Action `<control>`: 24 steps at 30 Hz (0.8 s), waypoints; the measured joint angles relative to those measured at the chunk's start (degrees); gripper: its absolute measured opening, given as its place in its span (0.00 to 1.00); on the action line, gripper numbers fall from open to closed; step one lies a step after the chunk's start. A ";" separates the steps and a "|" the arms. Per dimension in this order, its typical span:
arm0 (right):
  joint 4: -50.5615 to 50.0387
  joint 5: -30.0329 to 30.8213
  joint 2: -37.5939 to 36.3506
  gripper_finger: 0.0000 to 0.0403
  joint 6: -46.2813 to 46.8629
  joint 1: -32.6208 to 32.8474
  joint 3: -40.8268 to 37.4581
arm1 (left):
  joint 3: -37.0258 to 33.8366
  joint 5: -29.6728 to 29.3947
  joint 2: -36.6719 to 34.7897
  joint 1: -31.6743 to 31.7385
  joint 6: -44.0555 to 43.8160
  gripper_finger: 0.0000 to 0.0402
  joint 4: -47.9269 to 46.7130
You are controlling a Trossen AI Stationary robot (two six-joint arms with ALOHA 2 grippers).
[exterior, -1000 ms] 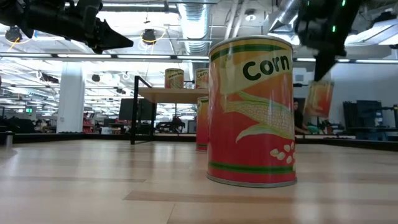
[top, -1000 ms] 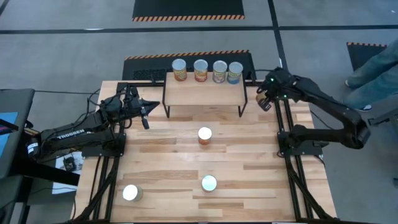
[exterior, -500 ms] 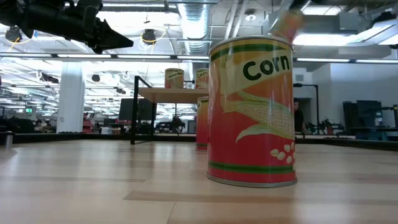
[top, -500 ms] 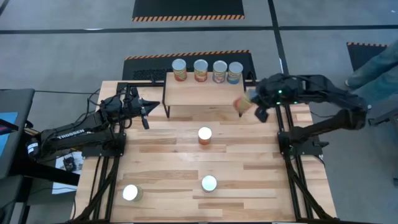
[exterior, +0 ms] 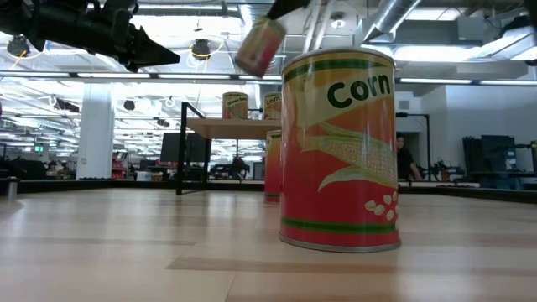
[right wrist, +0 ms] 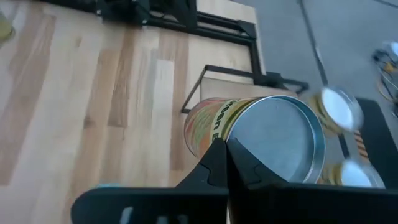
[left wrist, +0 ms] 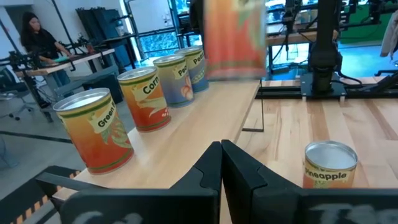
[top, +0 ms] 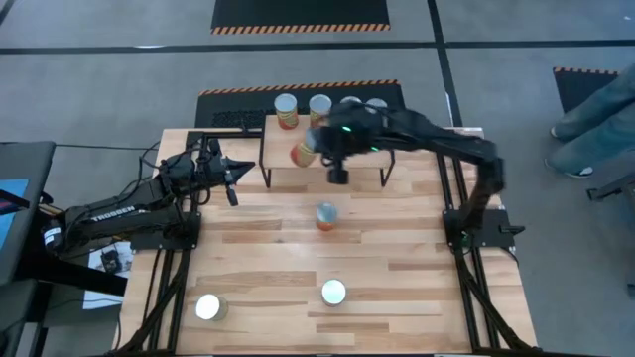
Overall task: Pick and place cans onto a shelf
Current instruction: Put the canned green beans on the shelf
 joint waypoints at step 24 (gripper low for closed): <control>1.34 -4.79 19.78 0.02 -17.86 -7.76 14.36 | 0.02 0.12 -0.02 -0.07 0.17 0.00 0.25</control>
